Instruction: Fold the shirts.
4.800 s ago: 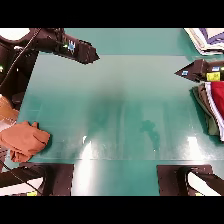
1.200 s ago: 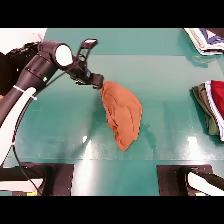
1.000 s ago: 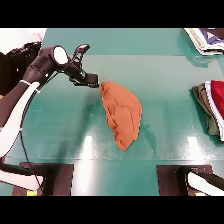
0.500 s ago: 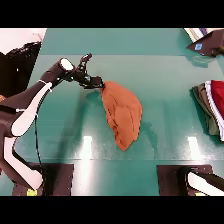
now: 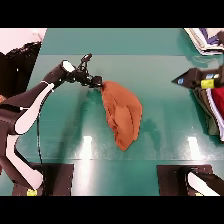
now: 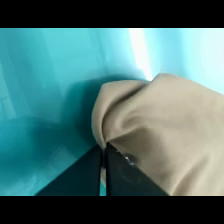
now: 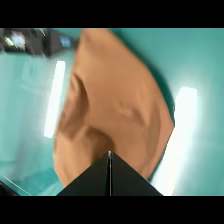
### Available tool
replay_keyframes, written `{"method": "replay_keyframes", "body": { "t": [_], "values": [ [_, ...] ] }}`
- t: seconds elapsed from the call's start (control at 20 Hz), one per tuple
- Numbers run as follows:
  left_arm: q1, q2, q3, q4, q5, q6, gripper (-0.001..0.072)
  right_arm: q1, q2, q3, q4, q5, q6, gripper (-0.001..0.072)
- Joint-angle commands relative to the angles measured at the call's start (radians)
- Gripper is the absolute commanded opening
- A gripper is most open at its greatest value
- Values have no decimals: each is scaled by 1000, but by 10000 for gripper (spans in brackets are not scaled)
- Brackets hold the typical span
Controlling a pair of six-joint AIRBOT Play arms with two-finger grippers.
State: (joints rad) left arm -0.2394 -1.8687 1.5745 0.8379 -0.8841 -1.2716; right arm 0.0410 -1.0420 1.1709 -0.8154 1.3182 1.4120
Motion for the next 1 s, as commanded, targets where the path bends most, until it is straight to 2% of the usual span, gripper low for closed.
{"method": "replay_keyframes", "body": {
  "t": [0.0,0.1,0.15,0.2,0.25,0.45,0.55,0.7,0.75,0.85,0.95],
  "values": [
    [1,8,22,26,-49,-1,24,1,33,-175,2,-34,2,16],
    [1,52,51,138,-90,-34,24,23,28,-273,3,-37,2,35],
    [1,90,58,204,-93,-47,24,48,26,-328,5,-55,2,206],
    [1,133,57,260,-95,-50,24,81,19,-375,5,-81,2,412],
    [1,178,57,311,-101,-49,25,123,-2,-417,13,-103,2,452],
    [1,298,57,378,-158,-47,26,319,-148,-500,64,-204,-24,449],
    [1,320,57,385,-178,-47,26,393,-231,-476,64,-266,-38,447],
    [1,321,57,386,-231,-48,26,443,-343,-396,62,-284,-52,444],
    [1,321,57,386,-237,-48,26,446,-372,-369,61,-288,-52,429],
    [1,321,57,386,-236,-48,26,445,-417,-320,53,-305,-52,325],
    [1,321,57,386,-243,-48,26,445,-441,-285,52,-317,-52,314]
  ]
}}
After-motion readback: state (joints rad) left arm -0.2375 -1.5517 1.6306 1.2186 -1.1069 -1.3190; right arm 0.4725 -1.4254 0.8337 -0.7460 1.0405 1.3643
